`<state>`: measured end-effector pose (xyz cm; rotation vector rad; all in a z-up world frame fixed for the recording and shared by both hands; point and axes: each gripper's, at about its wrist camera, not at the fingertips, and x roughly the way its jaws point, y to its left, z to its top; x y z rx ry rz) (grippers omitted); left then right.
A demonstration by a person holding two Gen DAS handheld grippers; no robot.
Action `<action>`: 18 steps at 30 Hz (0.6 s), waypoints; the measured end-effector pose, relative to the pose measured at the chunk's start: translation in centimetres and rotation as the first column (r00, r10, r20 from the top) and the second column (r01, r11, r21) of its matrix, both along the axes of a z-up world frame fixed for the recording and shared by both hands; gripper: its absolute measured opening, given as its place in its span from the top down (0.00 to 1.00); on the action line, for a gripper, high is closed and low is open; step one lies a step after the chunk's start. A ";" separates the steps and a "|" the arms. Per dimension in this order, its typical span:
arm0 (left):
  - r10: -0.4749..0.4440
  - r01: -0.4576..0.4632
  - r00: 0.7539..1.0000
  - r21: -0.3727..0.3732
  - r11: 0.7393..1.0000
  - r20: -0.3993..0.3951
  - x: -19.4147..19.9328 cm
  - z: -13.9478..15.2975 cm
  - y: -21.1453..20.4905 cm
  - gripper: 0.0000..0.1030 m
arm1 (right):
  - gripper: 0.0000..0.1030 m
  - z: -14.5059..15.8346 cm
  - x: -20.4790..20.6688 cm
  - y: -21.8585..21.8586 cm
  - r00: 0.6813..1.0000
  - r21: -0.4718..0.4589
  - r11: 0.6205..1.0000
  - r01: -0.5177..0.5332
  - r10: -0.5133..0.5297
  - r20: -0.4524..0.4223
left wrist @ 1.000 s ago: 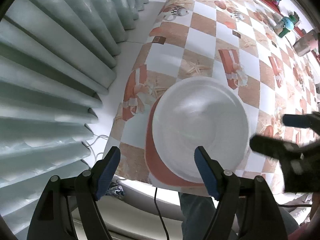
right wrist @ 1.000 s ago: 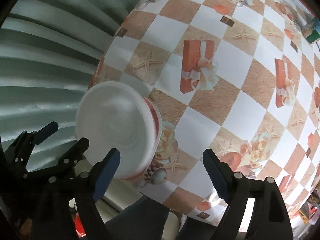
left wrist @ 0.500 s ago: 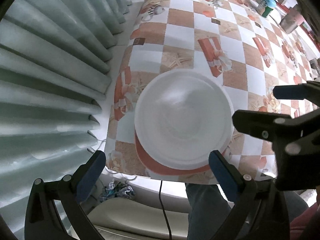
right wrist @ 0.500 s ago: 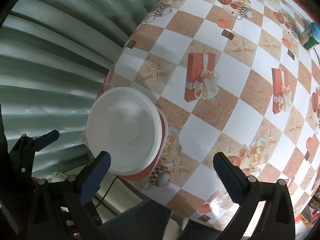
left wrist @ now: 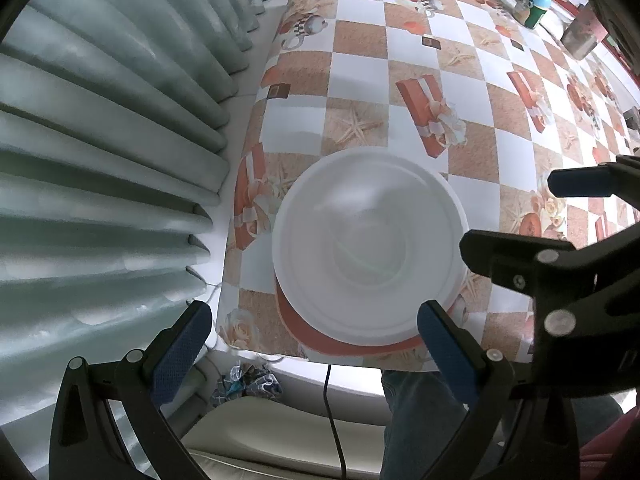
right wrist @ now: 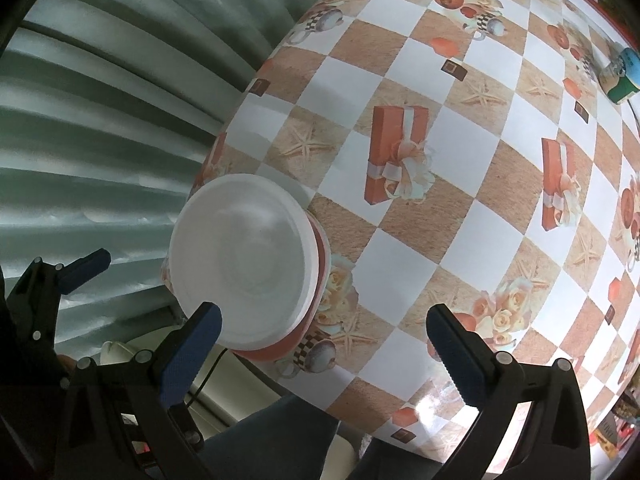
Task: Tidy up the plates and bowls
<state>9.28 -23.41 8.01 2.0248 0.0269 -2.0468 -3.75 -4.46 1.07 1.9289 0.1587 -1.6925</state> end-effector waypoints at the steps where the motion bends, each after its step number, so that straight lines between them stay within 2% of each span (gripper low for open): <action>1: 0.003 -0.003 1.000 0.002 1.000 0.003 0.0 -0.1 0.0 0.00 | 0.00 0.0 0.0 -0.1 1.000 0.001 1.000 -0.003 0.003 0.001; 18: 0.039 -0.039 0.999 -0.001 0.999 0.030 0.3 -0.5 -0.3 0.00 | 0.00 -0.3 0.4 -0.1 1.000 -0.003 1.000 -0.013 0.013 0.012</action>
